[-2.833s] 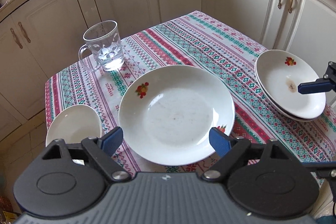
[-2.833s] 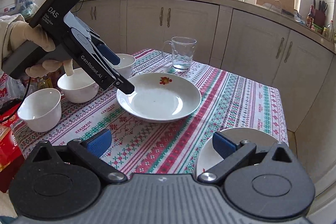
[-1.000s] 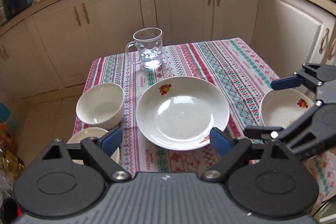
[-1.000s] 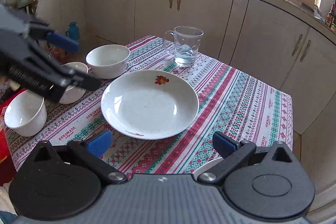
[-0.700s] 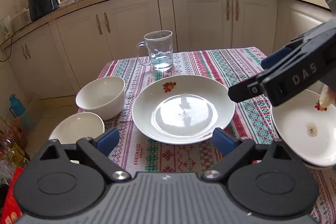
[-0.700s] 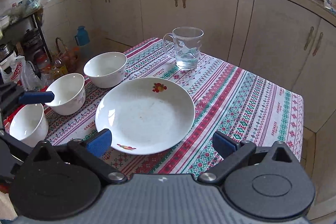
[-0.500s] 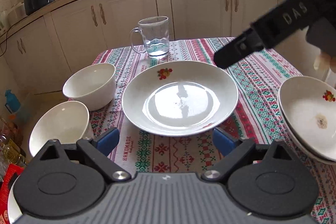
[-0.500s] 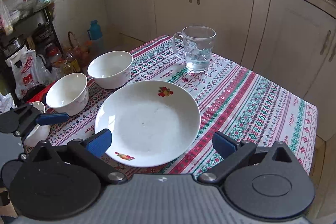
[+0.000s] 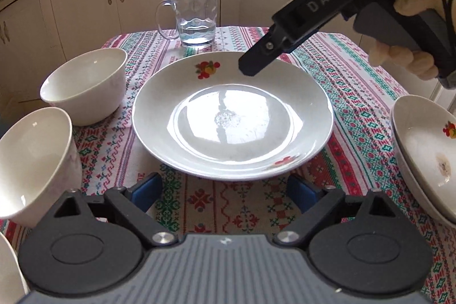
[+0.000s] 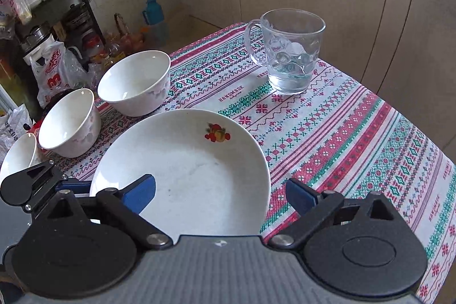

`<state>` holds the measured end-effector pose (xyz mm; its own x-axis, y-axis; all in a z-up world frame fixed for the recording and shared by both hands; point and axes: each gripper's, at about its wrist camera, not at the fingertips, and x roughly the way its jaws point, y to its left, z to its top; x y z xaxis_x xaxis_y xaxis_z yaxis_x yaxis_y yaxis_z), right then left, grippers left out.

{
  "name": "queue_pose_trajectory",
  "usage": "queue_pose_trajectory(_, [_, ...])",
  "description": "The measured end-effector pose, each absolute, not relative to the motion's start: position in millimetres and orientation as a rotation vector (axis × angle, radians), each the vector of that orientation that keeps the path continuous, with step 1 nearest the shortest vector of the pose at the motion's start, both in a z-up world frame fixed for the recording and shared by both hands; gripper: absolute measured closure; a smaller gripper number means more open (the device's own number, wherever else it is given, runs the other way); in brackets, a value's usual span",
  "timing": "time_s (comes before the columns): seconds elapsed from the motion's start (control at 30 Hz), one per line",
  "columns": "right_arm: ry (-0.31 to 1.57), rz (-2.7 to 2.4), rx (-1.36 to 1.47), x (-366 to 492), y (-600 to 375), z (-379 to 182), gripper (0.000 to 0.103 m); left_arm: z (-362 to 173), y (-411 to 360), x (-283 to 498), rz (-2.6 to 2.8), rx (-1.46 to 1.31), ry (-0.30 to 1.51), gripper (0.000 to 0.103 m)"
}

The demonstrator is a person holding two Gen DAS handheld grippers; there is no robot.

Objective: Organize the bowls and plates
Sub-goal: 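Reach the right gripper to the flat flower plate and grasp its rim, then lift the flat plate with the right gripper and carry it over the plate stack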

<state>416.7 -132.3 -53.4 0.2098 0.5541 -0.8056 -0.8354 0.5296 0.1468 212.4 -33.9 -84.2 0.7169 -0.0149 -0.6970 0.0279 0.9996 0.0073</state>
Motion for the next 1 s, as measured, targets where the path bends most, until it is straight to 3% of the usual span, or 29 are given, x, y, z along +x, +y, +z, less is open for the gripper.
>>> queue_pose_trajectory(0.07, [0.953,1.005,-0.374,424.8,-125.9,-57.8,0.008,-84.7,-33.1,213.1,-0.034,0.015,0.761,0.010])
queue_pose_trajectory(0.17, [0.986,1.028,-0.403,437.1,-117.0,-63.9,0.020,-85.1,-31.3,216.1,-0.034,0.016,0.752,0.010])
queue_pose_trajectory(0.5, [1.063,1.118,-0.469,457.7,-95.6,-74.4,0.032,-85.8,-32.4,218.1,-0.045,0.044,0.733,0.007])
queue_pose_trajectory(1.0, [1.130,1.182,-0.541,465.8,-79.5,-78.4,0.032,-86.2,-35.1,218.1,-0.052,0.071,0.712,0.008])
